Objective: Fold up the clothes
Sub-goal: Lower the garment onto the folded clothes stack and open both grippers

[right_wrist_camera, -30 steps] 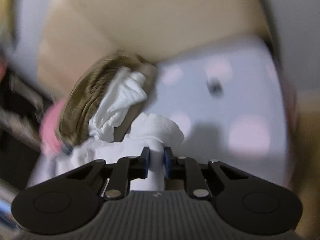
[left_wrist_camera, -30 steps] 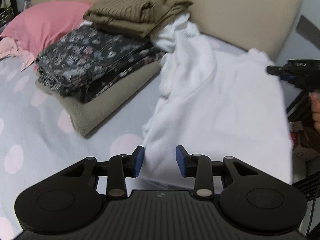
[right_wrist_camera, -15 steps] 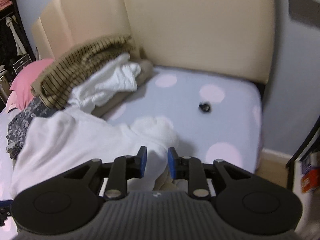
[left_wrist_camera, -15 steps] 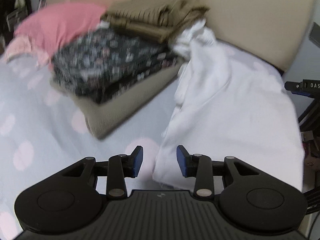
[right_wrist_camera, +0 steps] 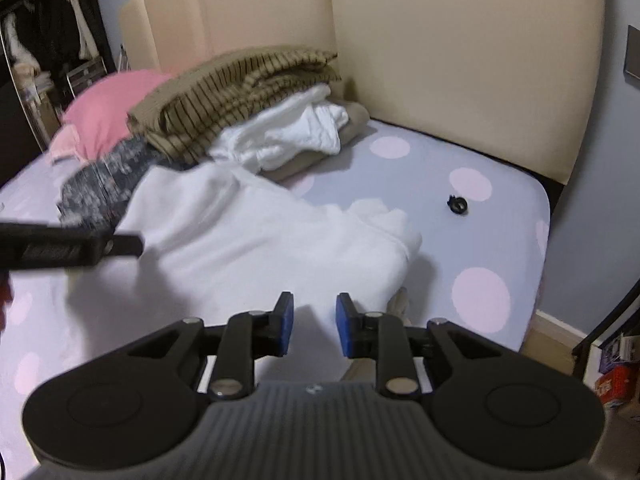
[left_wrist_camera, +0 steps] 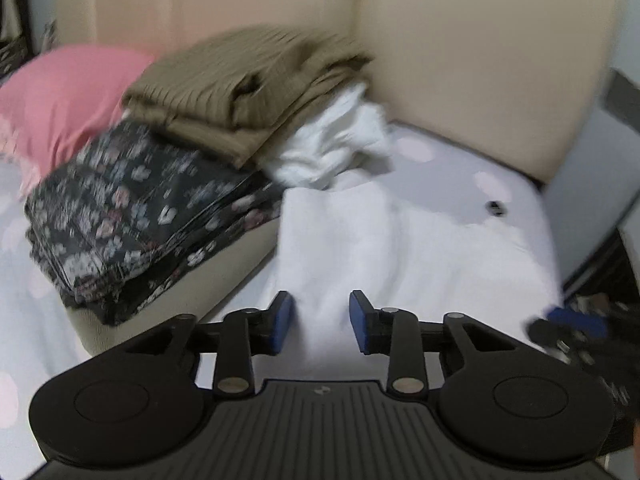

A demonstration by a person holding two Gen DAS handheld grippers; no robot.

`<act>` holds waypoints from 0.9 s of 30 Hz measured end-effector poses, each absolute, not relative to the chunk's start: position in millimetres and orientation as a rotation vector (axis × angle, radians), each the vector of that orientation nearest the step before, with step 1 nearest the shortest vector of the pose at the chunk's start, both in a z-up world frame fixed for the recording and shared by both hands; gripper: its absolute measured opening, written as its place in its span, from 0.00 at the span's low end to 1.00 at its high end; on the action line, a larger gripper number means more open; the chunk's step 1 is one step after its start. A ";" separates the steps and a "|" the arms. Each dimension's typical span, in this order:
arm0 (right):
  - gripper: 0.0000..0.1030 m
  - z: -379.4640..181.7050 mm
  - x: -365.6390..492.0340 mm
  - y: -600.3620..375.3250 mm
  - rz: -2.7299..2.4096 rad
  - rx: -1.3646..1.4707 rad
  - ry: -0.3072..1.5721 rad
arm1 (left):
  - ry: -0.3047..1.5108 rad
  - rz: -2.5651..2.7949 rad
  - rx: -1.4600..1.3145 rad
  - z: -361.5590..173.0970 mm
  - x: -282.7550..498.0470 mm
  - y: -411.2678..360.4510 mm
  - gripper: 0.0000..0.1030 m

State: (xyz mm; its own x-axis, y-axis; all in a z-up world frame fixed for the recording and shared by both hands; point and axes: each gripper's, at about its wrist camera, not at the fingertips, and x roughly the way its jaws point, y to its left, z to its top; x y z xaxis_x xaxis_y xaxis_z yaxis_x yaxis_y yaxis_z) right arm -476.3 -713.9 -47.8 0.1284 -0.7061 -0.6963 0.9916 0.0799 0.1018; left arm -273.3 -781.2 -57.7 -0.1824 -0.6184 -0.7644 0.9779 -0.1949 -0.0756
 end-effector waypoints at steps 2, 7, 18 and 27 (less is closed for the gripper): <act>0.24 -55.4 -477.3 -718.3 -1.371 0.653 0.569 | 0.757 -1.628 0.696 -70.4 -267.3 -794.2 0.28; 0.24 -66.5 -475.5 -729.6 -1.377 0.658 0.599 | 0.837 -1.579 0.667 -85.8 -254.9 -803.0 0.33; 0.41 -29.7 -473.6 -694.9 -1.426 0.596 0.498 | 0.679 -1.604 0.631 -33.2 -252.3 -732.1 0.38; 0.51 -0.8 -459.2 -609.4 -1.412 0.487 0.444 | 0.473 -1.546 0.592 14.9 -260.4 -619.3 0.49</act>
